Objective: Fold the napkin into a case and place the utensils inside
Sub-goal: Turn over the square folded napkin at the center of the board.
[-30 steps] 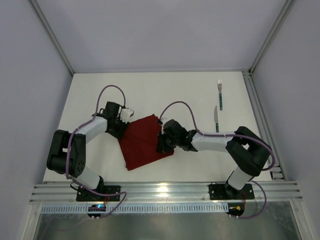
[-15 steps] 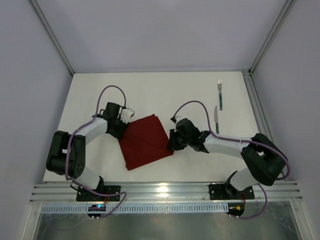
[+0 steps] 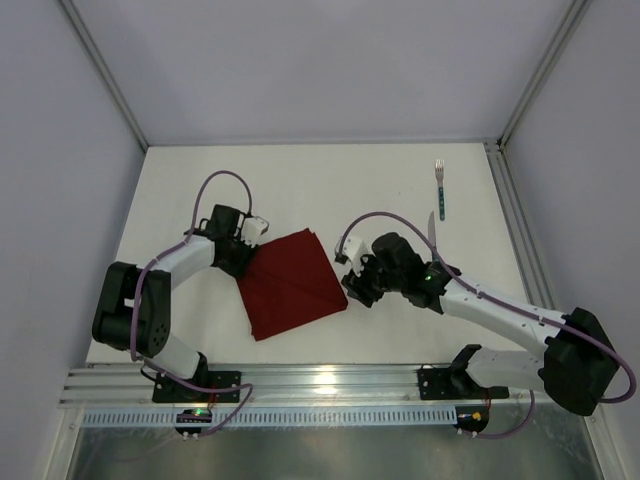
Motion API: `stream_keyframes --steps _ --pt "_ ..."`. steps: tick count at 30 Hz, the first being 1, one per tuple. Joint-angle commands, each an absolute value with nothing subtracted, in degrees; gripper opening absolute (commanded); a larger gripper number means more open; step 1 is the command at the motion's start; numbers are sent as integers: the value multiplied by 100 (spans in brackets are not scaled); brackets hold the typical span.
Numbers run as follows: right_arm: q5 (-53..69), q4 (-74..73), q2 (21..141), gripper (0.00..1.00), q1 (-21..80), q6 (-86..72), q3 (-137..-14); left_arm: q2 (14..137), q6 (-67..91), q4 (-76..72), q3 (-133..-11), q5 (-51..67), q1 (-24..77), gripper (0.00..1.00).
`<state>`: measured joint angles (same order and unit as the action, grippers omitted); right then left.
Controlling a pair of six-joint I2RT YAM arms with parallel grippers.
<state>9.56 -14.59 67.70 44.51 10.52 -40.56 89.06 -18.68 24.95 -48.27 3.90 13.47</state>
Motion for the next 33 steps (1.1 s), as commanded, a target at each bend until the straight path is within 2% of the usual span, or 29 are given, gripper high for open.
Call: stream_keyframes --steps 1,6,15,19,22,27,32,33 --pt "1730 -1749 6706 57 4474 3311 -4245 8798 -1925 2364 -4720 413 1336 39" --pt "2020 -1802 7303 58 4570 4366 -4332 8780 -1942 2356 -4720 422 1336 39" --pt "1943 -1459 8156 56 4922 4737 -4544 8780 -1960 2320 -4737 413 1336 39" --pt "1898 -1397 8393 52 4957 4772 -4561 8780 -1969 2338 -4746 422 1336 39" --pt "1881 -1520 8577 43 4957 4746 -4623 8780 -1969 2329 -4755 387 1336 39" --pt "1609 -1740 8543 17 4957 4641 -4615 8798 -1986 2320 -4755 352 1336 39" --pt "1319 -1137 8254 4 5062 4369 -4229 8859 -1969 2329 -4781 343 1336 39" --pt "1066 -1003 8218 4 5115 4307 -4167 8859 -1960 2329 -4781 343 1336 39"
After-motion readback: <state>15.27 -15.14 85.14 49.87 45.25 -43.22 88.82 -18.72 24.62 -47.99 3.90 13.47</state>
